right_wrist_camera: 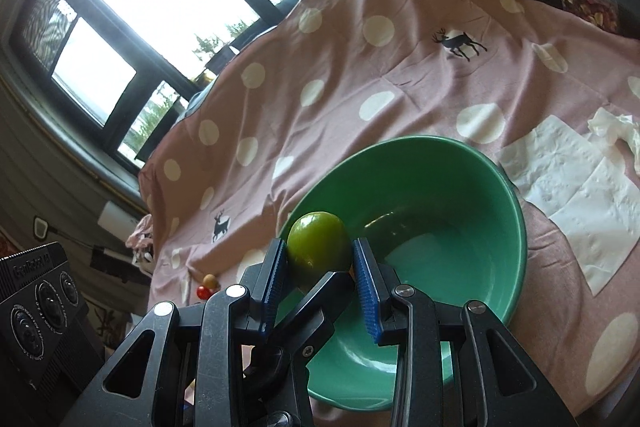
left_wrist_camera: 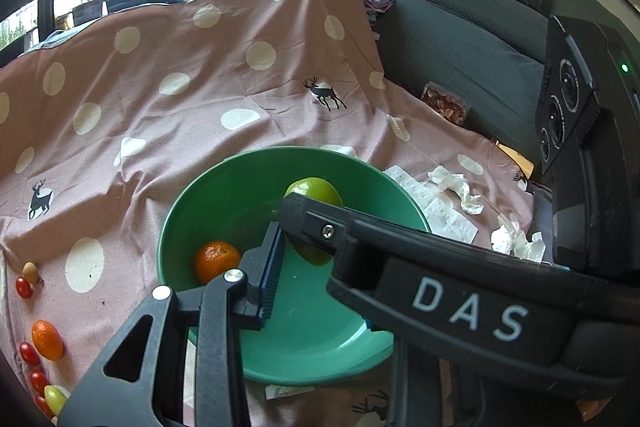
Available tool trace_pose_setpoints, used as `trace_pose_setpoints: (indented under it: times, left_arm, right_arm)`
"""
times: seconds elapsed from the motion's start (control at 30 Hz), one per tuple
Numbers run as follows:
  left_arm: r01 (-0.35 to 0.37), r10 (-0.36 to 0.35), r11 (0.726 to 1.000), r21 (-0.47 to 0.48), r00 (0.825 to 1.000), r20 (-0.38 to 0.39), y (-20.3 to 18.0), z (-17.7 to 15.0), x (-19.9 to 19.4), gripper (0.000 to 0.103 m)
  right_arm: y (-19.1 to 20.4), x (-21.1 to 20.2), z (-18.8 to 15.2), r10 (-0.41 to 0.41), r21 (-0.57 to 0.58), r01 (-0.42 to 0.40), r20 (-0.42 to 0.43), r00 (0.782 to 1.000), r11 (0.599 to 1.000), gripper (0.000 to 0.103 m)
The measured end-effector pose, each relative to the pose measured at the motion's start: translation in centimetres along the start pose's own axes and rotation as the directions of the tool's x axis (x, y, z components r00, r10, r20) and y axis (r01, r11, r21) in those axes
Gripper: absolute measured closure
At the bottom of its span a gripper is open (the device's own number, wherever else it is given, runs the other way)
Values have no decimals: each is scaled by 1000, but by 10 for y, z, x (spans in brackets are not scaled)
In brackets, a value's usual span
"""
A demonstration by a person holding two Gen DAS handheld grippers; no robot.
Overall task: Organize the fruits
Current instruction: 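Lower the lime into the bowl and open the right gripper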
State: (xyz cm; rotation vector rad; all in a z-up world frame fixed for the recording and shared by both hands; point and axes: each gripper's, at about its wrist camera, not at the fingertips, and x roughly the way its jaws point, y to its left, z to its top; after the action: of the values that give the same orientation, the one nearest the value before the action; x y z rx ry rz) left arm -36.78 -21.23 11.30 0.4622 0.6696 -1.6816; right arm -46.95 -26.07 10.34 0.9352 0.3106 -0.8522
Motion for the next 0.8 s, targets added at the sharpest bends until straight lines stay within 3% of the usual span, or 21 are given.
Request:
trace_pose_setpoints:
  times: [0.8]
  left_arm:
    - [140, -149, 987, -82, 982, -114, 4, -7, 35, 72]
  right_arm:
    - [-21, 9, -1, -168, 21, 170, -72, 983, 985, 65]
